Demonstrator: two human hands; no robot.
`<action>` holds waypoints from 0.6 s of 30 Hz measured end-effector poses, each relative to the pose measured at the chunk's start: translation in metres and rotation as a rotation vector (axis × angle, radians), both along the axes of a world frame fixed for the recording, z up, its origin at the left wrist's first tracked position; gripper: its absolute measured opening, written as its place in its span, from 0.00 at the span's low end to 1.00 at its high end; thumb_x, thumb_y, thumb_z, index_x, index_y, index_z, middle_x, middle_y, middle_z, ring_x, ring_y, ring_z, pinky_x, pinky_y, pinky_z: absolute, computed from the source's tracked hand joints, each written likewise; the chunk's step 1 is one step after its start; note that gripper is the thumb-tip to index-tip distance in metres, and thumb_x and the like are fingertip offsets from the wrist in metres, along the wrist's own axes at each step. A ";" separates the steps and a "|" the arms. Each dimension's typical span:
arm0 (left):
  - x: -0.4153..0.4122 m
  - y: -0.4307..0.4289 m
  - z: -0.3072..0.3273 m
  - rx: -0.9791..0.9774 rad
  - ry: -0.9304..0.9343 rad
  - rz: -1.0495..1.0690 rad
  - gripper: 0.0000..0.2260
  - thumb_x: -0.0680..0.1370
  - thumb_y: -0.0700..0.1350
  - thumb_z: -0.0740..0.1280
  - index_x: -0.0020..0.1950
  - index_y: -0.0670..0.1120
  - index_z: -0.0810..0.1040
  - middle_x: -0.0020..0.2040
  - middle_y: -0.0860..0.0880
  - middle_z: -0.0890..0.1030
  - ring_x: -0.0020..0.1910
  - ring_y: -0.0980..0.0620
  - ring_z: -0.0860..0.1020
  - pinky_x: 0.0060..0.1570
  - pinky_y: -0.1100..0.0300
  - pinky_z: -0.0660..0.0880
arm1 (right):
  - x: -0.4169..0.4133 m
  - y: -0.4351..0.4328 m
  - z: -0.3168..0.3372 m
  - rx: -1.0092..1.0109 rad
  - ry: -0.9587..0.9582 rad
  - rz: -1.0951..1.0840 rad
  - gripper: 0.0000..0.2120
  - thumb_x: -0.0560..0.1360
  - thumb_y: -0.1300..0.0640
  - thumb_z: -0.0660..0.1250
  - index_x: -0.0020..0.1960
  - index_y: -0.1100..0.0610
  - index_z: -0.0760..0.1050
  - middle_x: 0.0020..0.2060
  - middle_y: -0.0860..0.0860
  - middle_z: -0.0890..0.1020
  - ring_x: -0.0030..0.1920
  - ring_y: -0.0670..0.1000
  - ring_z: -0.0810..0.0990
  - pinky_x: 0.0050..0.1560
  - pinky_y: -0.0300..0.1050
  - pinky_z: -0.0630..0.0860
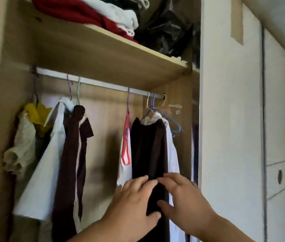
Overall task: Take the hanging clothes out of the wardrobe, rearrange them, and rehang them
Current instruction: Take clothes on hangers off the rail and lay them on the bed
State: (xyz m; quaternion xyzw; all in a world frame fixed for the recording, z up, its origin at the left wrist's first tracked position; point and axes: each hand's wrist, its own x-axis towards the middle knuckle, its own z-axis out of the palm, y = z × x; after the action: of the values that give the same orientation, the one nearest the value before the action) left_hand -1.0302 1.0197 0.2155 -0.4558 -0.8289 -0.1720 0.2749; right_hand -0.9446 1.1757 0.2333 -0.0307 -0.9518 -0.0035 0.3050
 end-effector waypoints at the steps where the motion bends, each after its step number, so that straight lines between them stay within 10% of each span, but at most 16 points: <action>1: 0.000 -0.001 0.005 0.017 0.021 0.041 0.35 0.70 0.65 0.57 0.73 0.64 0.46 0.75 0.61 0.50 0.74 0.57 0.51 0.71 0.51 0.55 | -0.006 0.003 0.007 0.015 0.008 0.042 0.29 0.73 0.40 0.59 0.73 0.40 0.58 0.70 0.41 0.62 0.71 0.45 0.62 0.69 0.46 0.61; 12: 0.009 -0.090 0.080 0.080 0.202 0.600 0.34 0.71 0.67 0.58 0.73 0.63 0.48 0.76 0.58 0.50 0.74 0.54 0.50 0.72 0.46 0.54 | -0.082 -0.044 0.074 0.049 0.136 0.459 0.28 0.73 0.40 0.62 0.71 0.40 0.60 0.69 0.41 0.63 0.70 0.46 0.63 0.68 0.47 0.61; 18: 0.012 -0.145 0.131 0.086 0.446 0.881 0.29 0.68 0.63 0.61 0.68 0.59 0.68 0.73 0.47 0.64 0.73 0.45 0.61 0.67 0.39 0.60 | -0.116 -0.080 0.095 0.013 0.182 0.524 0.28 0.72 0.39 0.62 0.71 0.39 0.60 0.69 0.43 0.65 0.68 0.47 0.66 0.69 0.48 0.63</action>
State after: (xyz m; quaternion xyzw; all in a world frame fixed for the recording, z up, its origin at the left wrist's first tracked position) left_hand -1.0180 0.8749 0.3464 -0.0762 -0.8559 0.0281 0.5108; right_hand -1.0610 1.0961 0.3280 0.2185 -0.8960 0.0724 0.3798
